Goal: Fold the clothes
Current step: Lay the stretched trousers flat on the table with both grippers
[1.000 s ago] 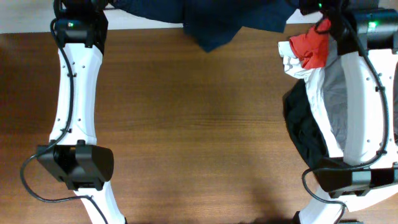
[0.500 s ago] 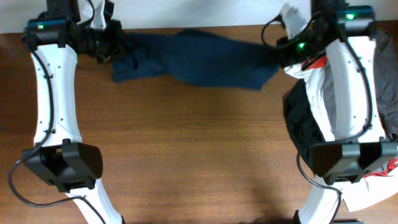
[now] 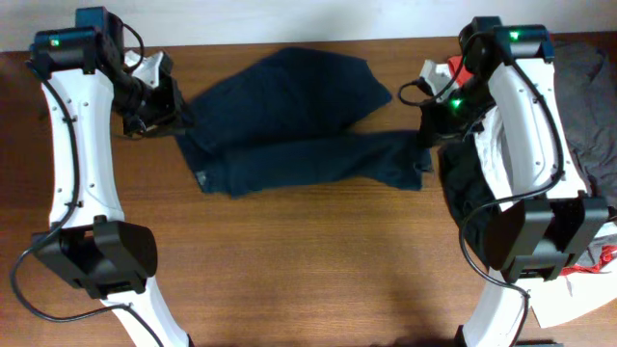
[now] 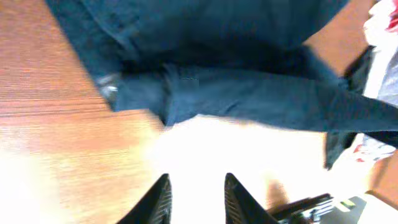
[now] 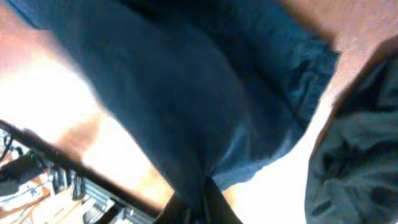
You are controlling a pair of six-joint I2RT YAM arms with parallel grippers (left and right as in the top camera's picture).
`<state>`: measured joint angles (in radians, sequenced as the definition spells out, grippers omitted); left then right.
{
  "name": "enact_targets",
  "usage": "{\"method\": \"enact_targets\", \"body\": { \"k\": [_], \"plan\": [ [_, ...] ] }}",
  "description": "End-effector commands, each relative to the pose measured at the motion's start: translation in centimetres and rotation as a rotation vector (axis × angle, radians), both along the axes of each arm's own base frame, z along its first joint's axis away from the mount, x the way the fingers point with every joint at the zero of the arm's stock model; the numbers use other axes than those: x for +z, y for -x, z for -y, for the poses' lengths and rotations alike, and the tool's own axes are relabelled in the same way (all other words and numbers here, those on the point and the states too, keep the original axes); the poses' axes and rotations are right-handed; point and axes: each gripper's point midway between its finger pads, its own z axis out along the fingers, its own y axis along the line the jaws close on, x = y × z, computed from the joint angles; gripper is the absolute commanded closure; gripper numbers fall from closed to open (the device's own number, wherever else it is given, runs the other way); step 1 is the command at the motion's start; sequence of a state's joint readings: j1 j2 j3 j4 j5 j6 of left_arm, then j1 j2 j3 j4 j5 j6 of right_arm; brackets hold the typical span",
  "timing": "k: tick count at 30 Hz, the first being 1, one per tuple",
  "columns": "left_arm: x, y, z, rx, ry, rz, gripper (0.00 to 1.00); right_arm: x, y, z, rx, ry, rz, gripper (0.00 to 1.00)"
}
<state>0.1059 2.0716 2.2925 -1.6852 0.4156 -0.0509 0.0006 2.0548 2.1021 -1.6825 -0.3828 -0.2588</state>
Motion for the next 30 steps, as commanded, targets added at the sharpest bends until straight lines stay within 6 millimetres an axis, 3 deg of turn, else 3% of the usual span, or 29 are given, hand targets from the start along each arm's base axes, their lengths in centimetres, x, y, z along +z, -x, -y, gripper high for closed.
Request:
{"method": "enact_targets", "body": {
  "k": [1, 6, 11, 14, 18, 22, 27, 30],
  "plan": [
    [-0.1, 0.3, -0.4, -0.049, -0.071, 0.014, 0.7, -0.3, 0.8, 0.1, -0.001, 0.009, -0.033, 0.91],
    [-0.2, 0.3, -0.2, -0.056, -0.071, 0.011, 0.7, -1.1, 1.5, -0.5, 0.026, 0.022, -0.067, 0.86],
    [-0.2, 0.3, -0.2, -0.056, -0.07, 0.011, 0.7, -2.0, 2.4, -1.2, 0.049, 0.039, -0.107, 0.6],
    [-0.2, 0.3, 0.1, -0.061, -0.07, 0.012, 0.7, -1.9, 2.7, -1.5, 0.042, 0.058, -0.111, 0.57],
    [-0.2, 0.4, 0.5, -0.072, -0.068, 0.012, 0.7, -0.5, 3.1, -2.0, 0.032, 0.066, -0.077, 0.56],
    [0.0, 0.5, 2.1, -0.102, -0.04, 0.017, 0.69, 2.5, 4.2, -2.6, -0.005, 0.09, -0.001, 0.47],
    [0.0, 0.7, 3.6, -0.142, -0.04, 0.017, 0.69, 5.7, 5.8, -3.5, -0.03, 0.098, 0.087, 0.43],
    [0.0, 0.9, 4.5, -0.169, -0.046, 0.019, 0.69, 7.5, 6.8, -3.1, -0.106, 0.162, 0.145, 0.42]
  ]
}}
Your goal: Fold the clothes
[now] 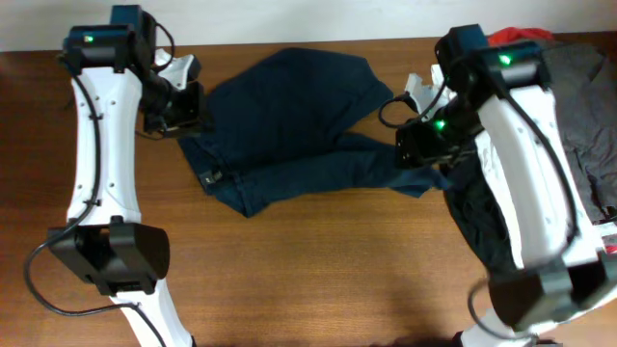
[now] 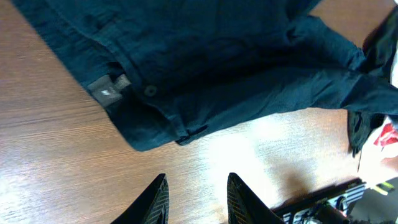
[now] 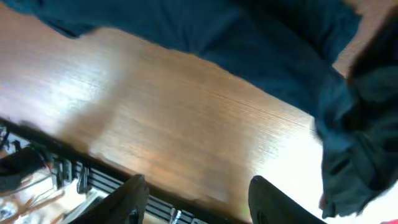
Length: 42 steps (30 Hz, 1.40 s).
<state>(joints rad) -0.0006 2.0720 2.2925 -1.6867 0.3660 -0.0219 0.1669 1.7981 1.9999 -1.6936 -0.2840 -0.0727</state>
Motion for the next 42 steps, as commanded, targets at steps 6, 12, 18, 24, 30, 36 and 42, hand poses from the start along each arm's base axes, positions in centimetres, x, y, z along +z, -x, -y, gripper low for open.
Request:
{"method": "enact_targets", "body": {
  "k": [6, 12, 18, 24, 30, 36, 42],
  "plan": [
    [0.6, 0.7, 1.2, -0.063, -0.053, 0.028, 0.7, 5.5, 3.3, 1.4, -0.224, 0.1, 0.174, 0.42],
    [5.0, 2.3, -0.6, 0.018, -0.147, 0.146, 0.7, 9.2, 7.0, 2.8, -0.338, 0.052, 0.3, 0.43],
    [9.5, 4.7, -1.9, 0.119, -0.188, 0.263, 0.7, 7.8, 11.1, 5.8, -0.496, 0.122, 0.31, 0.41],
    [8.0, 6.1, 0.4, 0.111, -0.174, 0.193, 0.7, 1.6, 13.0, 8.1, -0.663, 0.245, 0.212, 0.19],
    [2.2, 7.4, 2.3, 0.12, -0.227, 0.023, 0.8, -1.6, 9.5, 7.2, -0.665, 0.222, 0.245, 0.01],
    [-5.0, 9.0, 4.5, 0.132, -0.273, -0.113, 0.87, -2.1, 5.4, 6.2, -0.587, 0.203, 0.323, 0.01],
    [-11.9, 10.8, 4.6, 0.178, -0.289, -0.207, 0.85, -3.1, 4.4, 5.8, -0.552, 0.219, 0.307, 0.01]
  ]
}}
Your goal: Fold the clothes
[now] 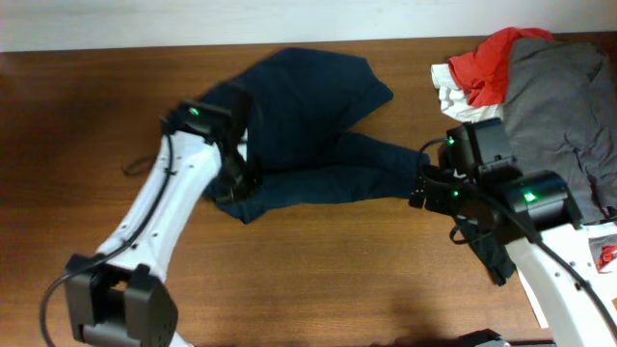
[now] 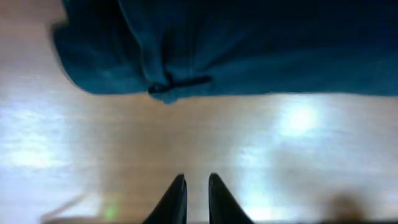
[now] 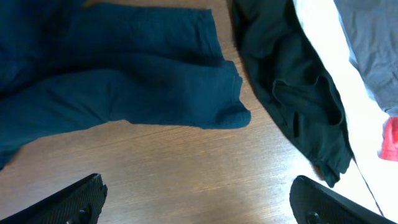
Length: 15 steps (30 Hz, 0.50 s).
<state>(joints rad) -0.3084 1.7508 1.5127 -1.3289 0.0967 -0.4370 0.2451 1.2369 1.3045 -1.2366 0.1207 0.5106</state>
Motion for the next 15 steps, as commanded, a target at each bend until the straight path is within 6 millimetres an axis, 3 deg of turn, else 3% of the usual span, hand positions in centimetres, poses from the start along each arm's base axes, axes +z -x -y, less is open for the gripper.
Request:
{"method": "enact_targets", "body": {
  "k": [1, 5, 10, 15],
  "plan": [
    [-3.2, 1.2, -0.4, 0.068, -0.014, -0.049, 0.83, -0.6, -0.4, 0.2, 0.028, 0.039, -0.016, 0.01],
    [-6.7, 1.4, -0.1, 0.068, 0.013, -0.032, 0.73, -1.1, -0.8, 0.0, 0.051, 0.048, -0.029, 0.01],
    [-10.0, 1.1, -0.1, 0.068, 0.03, 0.029, 0.72, -1.5, -1.0, 0.0, 0.054, 0.052, -0.043, 0.01],
    [-11.7, 0.6, -1.3, 0.071, -0.032, 0.085, 0.72, -1.5, -1.0, -0.1, 0.07, 0.054, -0.044, 0.01]
  ]
}}
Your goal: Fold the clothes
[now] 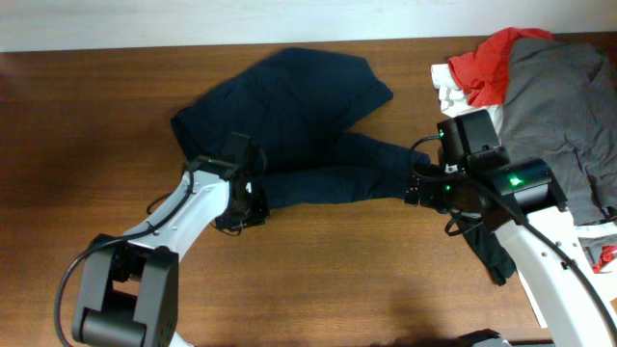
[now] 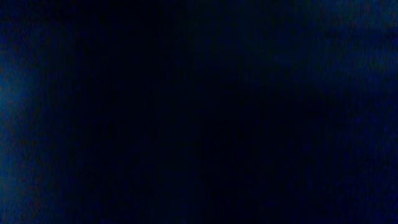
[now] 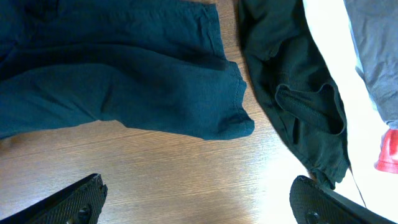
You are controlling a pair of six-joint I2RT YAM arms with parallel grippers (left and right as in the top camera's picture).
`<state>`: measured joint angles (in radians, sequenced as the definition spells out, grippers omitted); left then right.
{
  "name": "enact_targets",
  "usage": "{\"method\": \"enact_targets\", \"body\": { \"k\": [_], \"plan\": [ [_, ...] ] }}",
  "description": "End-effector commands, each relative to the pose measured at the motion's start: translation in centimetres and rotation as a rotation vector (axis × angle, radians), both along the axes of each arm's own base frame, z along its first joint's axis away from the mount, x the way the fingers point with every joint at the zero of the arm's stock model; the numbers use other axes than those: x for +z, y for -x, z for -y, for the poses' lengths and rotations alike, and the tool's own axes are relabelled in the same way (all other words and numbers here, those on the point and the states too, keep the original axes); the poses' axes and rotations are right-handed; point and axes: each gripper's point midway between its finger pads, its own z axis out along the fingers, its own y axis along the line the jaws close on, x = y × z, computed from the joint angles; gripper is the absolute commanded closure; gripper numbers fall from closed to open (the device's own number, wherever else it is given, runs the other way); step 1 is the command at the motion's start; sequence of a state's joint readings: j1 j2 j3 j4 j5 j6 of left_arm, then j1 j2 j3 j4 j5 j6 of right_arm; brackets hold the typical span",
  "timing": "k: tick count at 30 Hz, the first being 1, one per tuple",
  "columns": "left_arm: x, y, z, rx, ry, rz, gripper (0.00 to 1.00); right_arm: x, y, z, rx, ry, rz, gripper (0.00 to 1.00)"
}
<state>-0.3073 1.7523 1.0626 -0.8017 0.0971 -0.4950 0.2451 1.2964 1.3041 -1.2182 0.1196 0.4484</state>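
Dark navy trousers (image 1: 299,116) lie spread on the brown table, waist at the left, legs running right to a hem (image 3: 230,118). My left gripper (image 1: 241,207) is down on the trousers' near left corner. Its wrist view shows only dark cloth, so its fingers are hidden. My right gripper (image 3: 199,205) stands wide open over bare wood just in front of the leg hem, with nothing between its fingers. In the overhead view the right gripper (image 1: 431,188) sits at the right end of the legs.
A heap of clothes fills the right back corner: a red piece (image 1: 496,53), a white one (image 1: 448,82) and a grey one (image 1: 564,96). A dark green garment (image 3: 292,106) lies right beside the hem. The table (image 1: 337,280) shows bare wood in front.
My left gripper has dropped from above the near waist edge onto the trousers' near left corner, and its wrist view has gone dark. The right gripper sits slightly closer to the hem, still open.
At first my left gripper was open by the waist at the far left and my right was shut on the leg hem. Then the right was open and off the cloth. Later both grippers stood along the trousers' near edge; now the left is down on the cloth.
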Motion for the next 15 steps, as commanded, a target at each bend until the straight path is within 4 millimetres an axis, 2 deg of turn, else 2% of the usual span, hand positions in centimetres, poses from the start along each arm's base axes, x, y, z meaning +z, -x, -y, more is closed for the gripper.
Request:
{"method": "enact_targets", "body": {
  "k": [1, 10, 15],
  "plan": [
    [-0.8, -0.1, -1.4, 0.015, -0.075, 0.028, 0.72, -0.2, -0.1, 0.1, 0.013, 0.02, -0.001, 0.01],
    [-0.5, -2.2, -3.3, 0.029, -0.188, 0.125, 0.72, -0.1, -0.5, -0.6, 0.035, -0.01, 0.009, 0.01],
    [-0.2, -3.7, -3.0, 0.011, -0.182, 0.189, 0.63, -0.1, -0.6, -0.6, 0.04, -0.014, 0.013, 0.01]
  ]
}}
